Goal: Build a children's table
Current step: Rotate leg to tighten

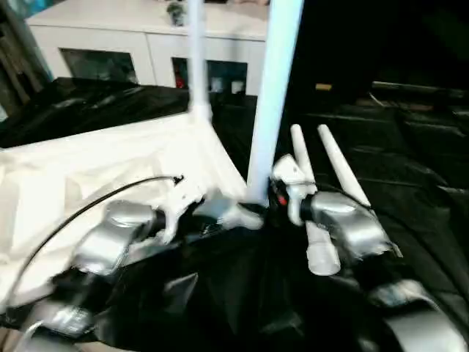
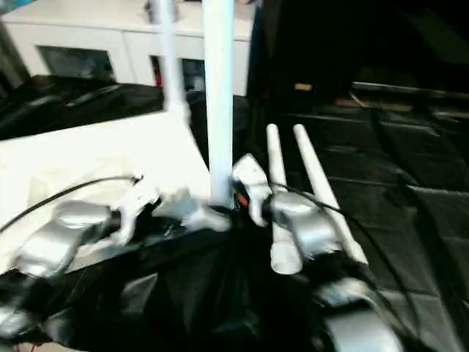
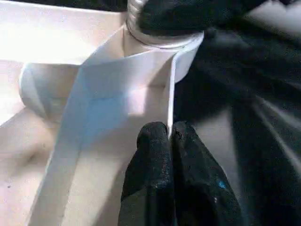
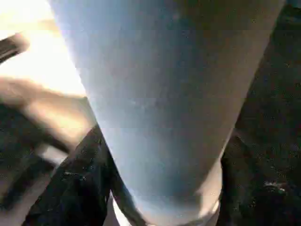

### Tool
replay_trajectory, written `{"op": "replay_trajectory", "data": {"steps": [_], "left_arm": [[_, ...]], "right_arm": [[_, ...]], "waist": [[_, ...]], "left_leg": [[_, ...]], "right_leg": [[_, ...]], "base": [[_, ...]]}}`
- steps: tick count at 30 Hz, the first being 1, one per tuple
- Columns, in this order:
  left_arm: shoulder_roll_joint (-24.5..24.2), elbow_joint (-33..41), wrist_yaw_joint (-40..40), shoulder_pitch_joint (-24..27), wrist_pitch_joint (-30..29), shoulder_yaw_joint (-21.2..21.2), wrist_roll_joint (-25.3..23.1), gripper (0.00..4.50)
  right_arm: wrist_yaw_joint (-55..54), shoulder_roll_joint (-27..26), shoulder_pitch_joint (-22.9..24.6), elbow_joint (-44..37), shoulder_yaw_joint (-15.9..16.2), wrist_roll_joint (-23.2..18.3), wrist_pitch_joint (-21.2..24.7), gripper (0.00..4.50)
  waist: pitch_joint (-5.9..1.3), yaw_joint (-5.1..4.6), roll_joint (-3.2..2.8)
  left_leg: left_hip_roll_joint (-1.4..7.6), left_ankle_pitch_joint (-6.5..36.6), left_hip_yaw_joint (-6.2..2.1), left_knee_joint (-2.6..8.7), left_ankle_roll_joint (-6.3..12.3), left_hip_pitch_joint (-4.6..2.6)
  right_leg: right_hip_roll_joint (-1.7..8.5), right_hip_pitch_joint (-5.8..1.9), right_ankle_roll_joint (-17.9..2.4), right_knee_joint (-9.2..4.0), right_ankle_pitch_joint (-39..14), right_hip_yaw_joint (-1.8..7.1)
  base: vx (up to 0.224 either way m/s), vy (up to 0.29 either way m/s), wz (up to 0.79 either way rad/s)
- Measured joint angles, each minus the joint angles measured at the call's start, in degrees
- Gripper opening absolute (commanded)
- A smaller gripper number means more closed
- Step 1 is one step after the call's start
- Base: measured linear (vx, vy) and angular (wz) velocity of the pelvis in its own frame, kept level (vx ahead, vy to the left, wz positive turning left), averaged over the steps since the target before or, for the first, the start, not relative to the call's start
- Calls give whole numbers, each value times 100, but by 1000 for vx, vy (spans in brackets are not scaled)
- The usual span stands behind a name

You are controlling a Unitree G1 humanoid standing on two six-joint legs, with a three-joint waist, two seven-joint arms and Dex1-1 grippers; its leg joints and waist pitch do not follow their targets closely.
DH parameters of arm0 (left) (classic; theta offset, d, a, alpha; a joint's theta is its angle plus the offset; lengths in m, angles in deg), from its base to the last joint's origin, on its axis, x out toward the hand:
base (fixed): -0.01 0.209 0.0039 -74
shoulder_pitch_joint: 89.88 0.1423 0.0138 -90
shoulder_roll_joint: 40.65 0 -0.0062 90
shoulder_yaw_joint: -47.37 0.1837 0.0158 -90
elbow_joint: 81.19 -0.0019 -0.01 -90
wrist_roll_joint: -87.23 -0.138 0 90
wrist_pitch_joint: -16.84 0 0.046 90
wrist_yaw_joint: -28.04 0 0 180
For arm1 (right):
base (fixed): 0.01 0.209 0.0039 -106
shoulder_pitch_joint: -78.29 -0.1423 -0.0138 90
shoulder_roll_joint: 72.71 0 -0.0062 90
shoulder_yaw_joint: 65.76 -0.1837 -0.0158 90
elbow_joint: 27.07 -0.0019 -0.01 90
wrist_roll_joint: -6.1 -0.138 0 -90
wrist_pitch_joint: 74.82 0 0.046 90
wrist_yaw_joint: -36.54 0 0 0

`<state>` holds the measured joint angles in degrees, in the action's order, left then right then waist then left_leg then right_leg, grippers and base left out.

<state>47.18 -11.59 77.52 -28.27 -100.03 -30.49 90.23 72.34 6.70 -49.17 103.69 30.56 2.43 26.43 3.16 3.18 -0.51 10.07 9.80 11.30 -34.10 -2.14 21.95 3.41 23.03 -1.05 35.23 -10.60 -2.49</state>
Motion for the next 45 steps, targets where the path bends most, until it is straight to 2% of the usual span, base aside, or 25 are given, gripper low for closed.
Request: {"op": "replay_trajectory", "data": {"steps": [3,4,6,9,10,13,20,24,27,34,37,41,45], "left_arm": [[224,-94,-356,-99,-88,-7,-51,0],[232,-105,-372,-102,-83,-7,-57,0],[235,-111,-362,-105,-31,6,-94,0],[231,-108,-308,-104,40,33,-154,0],[227,-108,-297,-104,49,36,-165,0],[87,-54,-152,-69,128,87,-163,0],[-541,344,979,323,677,234,-21,0],[-721,386,1369,394,776,266,67,0],[-909,462,1732,495,874,304,188,0],[-1071,555,2098,571,935,325,236,0],[-1064,555,2095,579,935,324,241,0],[-930,535,1858,589,851,241,213,0],[-630,334,1227,471,641,88,101,0]], "right_arm": [[-604,-174,-93,198,-145,25,-49,269],[-655,-195,-100,218,-145,37,-72,304],[-664,-215,-113,239,-155,88,-111,339],[-528,-225,-125,269,-217,88,-75,348],[-493,-226,-129,269,-236,84,-68,373],[-158,-180,-135,261,-214,45,-79,391],[1806,588,259,-382,440,-32,-312,391],[2498,818,352,-559,591,-35,-320,391],[3076,1047,428,-780,790,-85,-295,366],[3367,1084,543,-983,824,-173,-145,316],[3354,1081,588,-1066,806,-178,-44,281],[3081,1023,597,-1086,733,-140,93,276],[1942,592,488,-704,447,11,71,273]], "waist": [[-9,1,-14],[-13,3,-20],[-14,14,-23],[-14,15,-22],[-14,14,-22],[-13,10,-20],[-12,28,-18],[-10,55,-15],[-7,59,-8],[-6,99,-6],[-6,121,-6],[-7,131,-4],[-12,23,-12]], "left_leg": [[-1,0,0,0,0,0],[-1,0,0,0,0,0],[0,0,-2,4,0,0],[0,0,-2,5,0,2],[0,0,-2,4,0,2],[1,0,-2,4,0,3],[3,1,-2,5,3,14],[4,2,-1,2,4,14],[4,2,-1,0,4,13],[4,1,-1,0,3,12],[4,1,-1,0,3,11],[4,1,-1,0,2,7],[1,1,1,-2,1,-10]], "right_leg": [[0,-1,1,-1,0,1],[0,-2,2,0,0,0],[0,-1,4,1,0,-4],[0,-1,4,-2,-1,-4],[0,-2,4,-2,-1,-4],[0,0,4,-2,-1,-5],[0,3,19,-10,-10,-9],[0,1,19,-11,-10,-8],[0,-1,19,-9,-10,-8],[0,-1,18,-3,-10,-7],[0,-1,18,-2,-10,-6],[0,-1,18,2,-10,-5],[0,-6,18,6,-9,4]], "base": [[0,0,0],[0,0,0],[0,0,0],[0,0,0],[0,0,0],[0,0,0],[0,0,0],[0,0,0],[0,0,0],[0,0,0],[0,0,0],[0,0,0],[0,0,0]]}}
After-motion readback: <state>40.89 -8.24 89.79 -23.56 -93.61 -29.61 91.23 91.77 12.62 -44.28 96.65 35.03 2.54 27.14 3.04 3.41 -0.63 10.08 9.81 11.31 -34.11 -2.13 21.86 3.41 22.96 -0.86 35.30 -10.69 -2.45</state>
